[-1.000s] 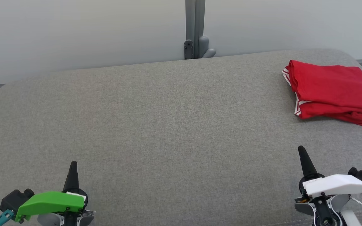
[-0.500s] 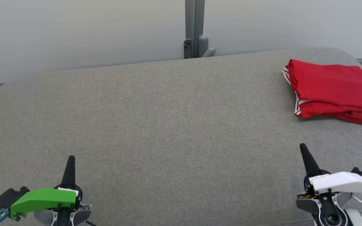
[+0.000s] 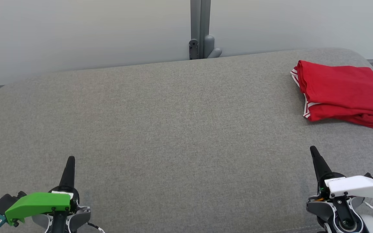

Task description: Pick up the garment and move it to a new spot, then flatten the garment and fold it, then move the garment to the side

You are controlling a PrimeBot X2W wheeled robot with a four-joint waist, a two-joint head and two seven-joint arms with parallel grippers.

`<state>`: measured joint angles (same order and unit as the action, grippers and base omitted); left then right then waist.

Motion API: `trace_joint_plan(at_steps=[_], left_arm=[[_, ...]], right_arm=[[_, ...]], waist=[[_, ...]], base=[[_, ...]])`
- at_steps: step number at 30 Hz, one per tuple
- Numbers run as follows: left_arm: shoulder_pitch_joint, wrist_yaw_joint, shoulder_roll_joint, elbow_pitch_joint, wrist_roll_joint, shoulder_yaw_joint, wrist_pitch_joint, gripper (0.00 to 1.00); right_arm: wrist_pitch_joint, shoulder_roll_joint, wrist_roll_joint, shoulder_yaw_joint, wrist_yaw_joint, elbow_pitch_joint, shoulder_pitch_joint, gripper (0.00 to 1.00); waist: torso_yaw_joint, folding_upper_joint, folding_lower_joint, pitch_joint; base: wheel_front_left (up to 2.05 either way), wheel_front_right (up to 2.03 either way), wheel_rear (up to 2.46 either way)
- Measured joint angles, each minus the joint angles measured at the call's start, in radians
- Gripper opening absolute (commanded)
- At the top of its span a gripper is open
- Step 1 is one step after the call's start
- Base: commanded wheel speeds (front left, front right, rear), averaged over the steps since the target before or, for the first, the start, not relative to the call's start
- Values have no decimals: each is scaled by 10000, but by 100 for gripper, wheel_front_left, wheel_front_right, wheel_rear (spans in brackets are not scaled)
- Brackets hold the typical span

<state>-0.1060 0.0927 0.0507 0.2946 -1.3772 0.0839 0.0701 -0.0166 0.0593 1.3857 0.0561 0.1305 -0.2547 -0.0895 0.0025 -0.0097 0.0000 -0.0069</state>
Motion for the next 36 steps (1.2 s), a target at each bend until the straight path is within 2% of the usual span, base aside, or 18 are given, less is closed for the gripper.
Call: trace_joint_plan(at_steps=[36], left_arm=[[-312, 364, -8, -136, -2293, 424, 665, 0]], right_arm=[[-656, 0, 2383, 353, 0, 27, -190, 0]], waist=[[-26, 0, 0, 91]], base=[[0, 0, 0]])
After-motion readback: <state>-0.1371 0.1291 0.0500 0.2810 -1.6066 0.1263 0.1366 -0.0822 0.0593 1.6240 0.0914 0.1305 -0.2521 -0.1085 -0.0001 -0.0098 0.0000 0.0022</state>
